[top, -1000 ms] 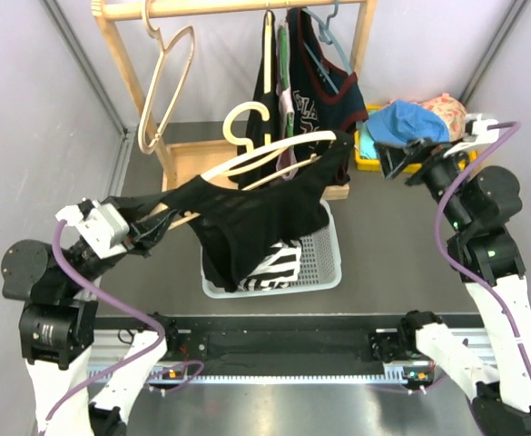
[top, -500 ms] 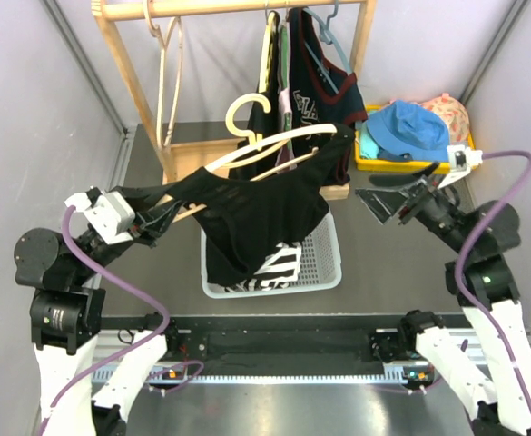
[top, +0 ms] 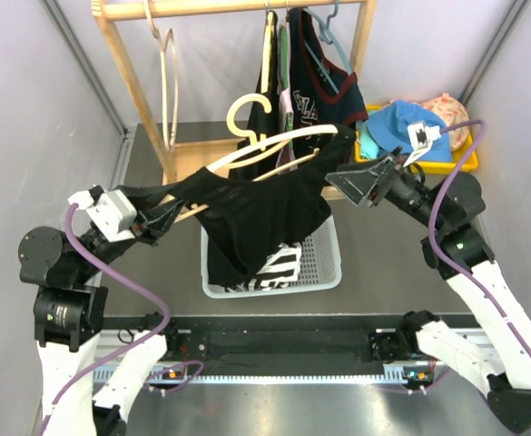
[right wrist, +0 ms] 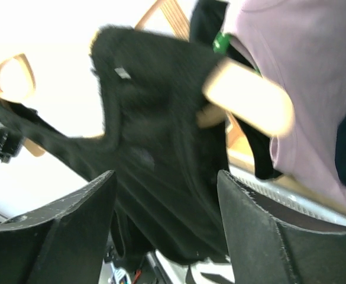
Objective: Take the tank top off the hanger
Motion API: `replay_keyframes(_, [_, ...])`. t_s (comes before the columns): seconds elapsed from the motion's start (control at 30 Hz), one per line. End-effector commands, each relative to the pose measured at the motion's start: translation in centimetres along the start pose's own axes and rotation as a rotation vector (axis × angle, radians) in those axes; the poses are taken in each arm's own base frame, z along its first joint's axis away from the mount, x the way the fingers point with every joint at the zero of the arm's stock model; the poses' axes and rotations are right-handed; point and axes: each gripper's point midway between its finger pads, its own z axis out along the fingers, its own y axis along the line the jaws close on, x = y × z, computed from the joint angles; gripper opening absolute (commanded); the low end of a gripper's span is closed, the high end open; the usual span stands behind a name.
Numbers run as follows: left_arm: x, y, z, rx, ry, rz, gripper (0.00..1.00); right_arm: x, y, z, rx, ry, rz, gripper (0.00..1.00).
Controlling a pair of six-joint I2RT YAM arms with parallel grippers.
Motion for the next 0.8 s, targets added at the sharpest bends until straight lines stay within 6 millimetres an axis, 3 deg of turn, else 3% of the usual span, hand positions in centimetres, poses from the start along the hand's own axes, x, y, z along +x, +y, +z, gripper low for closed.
replay_keyframes(0.0, [-1.8, -0.1, -0.3, -0.008, -0.064, 0.045, 0.00, -3.6, 3.1, 1.0, -0.092, -0.097, -0.087, 0.67])
replay_keyframes(0.27, [-1.5, -0.4, -0.4, 0.003, -0.061, 0.039, 0.00, -4.2, 3.3, 2.3, -0.104, -0.099, -0.107, 0.64])
replay_keyframes(0.5, [-0.7, -0.4, -0.3, 0.004, -0.048, 0.034, 0.00, -4.6, 4.3, 3.0, -0.130, -0.082, -0.114, 0.47])
replay_keyframes(0.57, [-0.6, -0.3, -0.3, -0.001, -0.049, 0.047, 0.00, -4.0, 4.3, 2.9, -0.123, -0.057, -0.106, 0.51])
replay_keyframes(0.63, [-0.8, -0.1, -0.2, -0.009, -0.055, 0.053, 0.00, -3.4, 3.9, 2.7, -0.106, -0.038, -0.098, 0.64])
replay_keyframes(0.77, [-1.0, 0.0, -0.1, -0.008, -0.062, 0.059, 0.00, -1.9, 2.7, 1.7, -0.057, -0.008, -0.090, 0.68])
